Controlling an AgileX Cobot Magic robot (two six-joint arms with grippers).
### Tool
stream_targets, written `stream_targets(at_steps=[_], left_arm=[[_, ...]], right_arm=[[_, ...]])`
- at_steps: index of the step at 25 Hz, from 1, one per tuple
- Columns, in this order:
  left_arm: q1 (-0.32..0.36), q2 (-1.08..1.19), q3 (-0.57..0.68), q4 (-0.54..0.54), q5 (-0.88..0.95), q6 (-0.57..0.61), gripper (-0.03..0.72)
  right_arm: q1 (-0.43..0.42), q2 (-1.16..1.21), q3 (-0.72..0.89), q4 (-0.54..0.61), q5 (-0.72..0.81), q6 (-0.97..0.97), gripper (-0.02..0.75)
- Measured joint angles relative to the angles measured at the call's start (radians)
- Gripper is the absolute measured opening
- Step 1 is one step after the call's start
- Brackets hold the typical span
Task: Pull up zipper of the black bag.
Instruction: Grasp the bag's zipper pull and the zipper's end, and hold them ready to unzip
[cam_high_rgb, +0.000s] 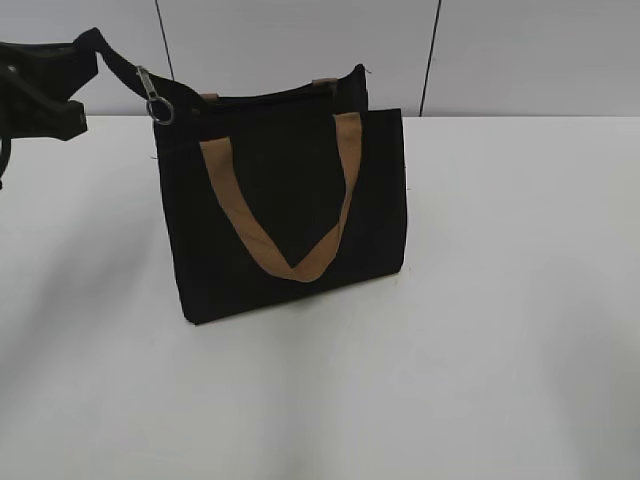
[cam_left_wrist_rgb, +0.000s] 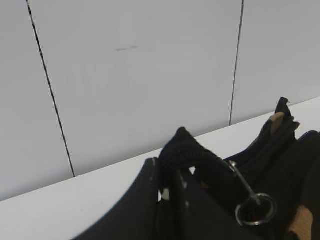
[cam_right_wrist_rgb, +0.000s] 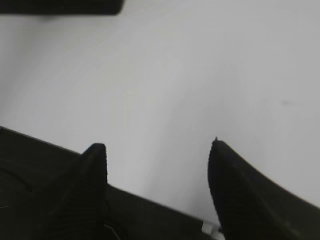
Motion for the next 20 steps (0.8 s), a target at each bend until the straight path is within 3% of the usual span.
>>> stream_targets(at_steps=[7,16,20], left_arm=[[-0.034,0.000,0.000,0.001,0.004,0.000,0.028],[-0.037,0.000,0.000,0.003,0.006,0.000,0.027],[-0.037,0.000,0.000,0.004,0.007,0.000,0.027]], right_arm=[[0.006,0.170,-0.026,0.360,-0.230,-0.321,0.484],[0.150,0.569,-0.038,0.731,-0.327,-0.731,0.484],[0.234,0.775,-0.132,0.819,-0.334,-0.881,0.484]])
